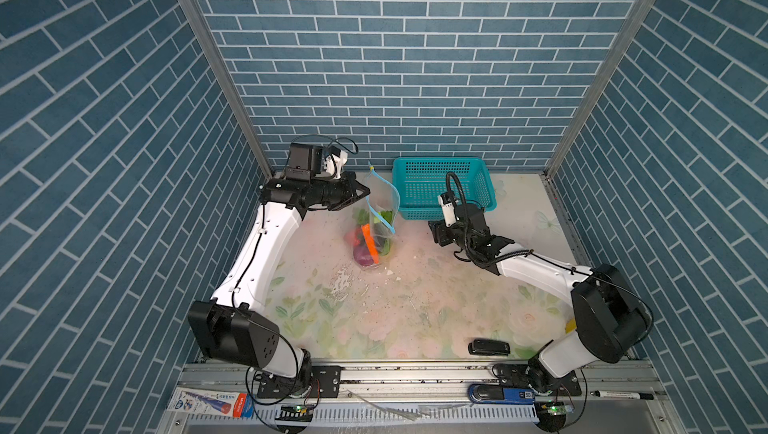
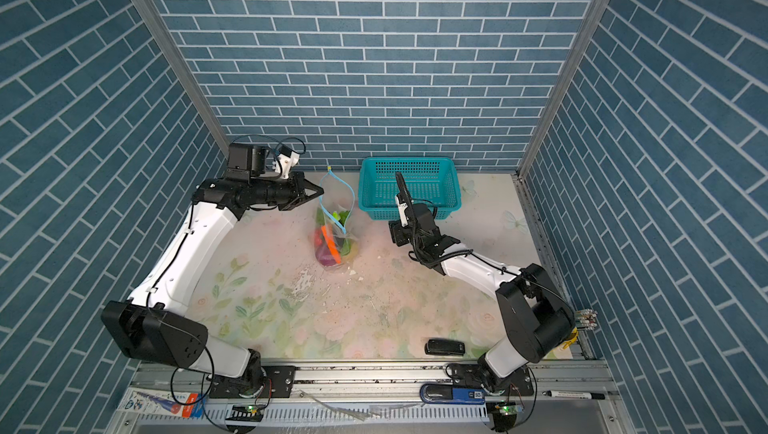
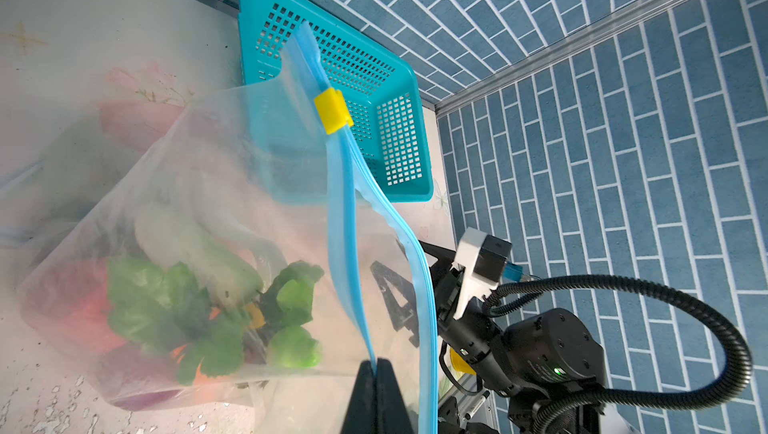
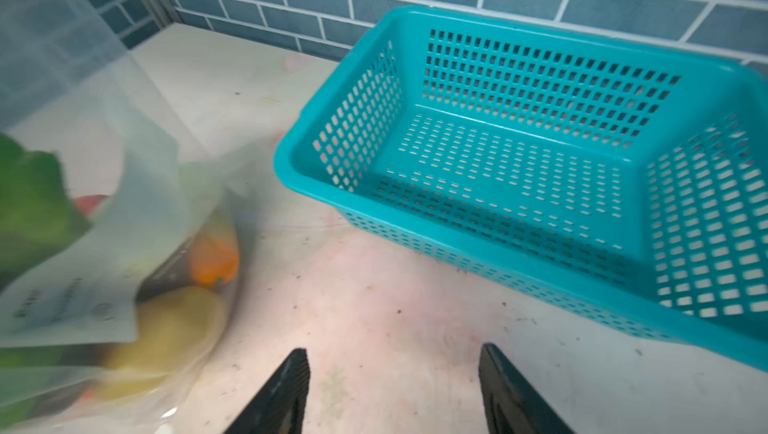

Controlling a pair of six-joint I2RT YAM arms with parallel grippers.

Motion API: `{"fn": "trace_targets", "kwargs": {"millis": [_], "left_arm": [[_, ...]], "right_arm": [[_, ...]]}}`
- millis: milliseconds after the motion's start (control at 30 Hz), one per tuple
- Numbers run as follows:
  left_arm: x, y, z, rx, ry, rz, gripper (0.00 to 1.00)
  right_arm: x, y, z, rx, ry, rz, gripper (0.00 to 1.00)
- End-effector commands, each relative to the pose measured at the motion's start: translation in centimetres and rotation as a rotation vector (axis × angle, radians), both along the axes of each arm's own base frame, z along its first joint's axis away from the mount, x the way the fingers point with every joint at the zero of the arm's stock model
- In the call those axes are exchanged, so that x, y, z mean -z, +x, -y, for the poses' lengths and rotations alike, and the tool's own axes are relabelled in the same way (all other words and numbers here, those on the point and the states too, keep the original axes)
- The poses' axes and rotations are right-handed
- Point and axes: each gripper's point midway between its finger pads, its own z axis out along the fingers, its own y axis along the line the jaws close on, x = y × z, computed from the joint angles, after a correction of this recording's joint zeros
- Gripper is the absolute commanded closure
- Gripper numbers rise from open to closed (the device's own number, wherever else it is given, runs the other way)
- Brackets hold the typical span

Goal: Place the food in the zip-top bag and seal the zipper
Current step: 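Reach the right gripper to the bag's top corner farthest from the left gripper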

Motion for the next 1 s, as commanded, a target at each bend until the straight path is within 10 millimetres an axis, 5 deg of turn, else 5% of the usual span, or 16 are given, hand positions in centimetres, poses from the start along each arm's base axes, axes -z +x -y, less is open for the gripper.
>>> {"fn": "trace_targets", "kwargs": {"millis": [0,367,533,967], "left_arm": [[-0.7,0.3,0.3,0.009,-0.007,0.030,1.00],[-0.6,0.1,0.4,0.013,-0.018,0.032,1.00],[-0.6,0.2,0.5,0.016,-0.023,0.030,1.00],[-0.9,0.0,0.5,0.019,-0.022,0.039,1.00]], "right_arm": [[0.0,-3.0,-1.8,-0.078,0.137,-0.115,0.38],[-6.8,-10.1,-7.1,-0.417,0.230,0.164,0.38],[-9.8,-11.3,-8.7,-0.467,0.273,0.248,0.38],[-13.2,-12.3,-11.7,-0.505,0.294,0.344,0.39]]}}
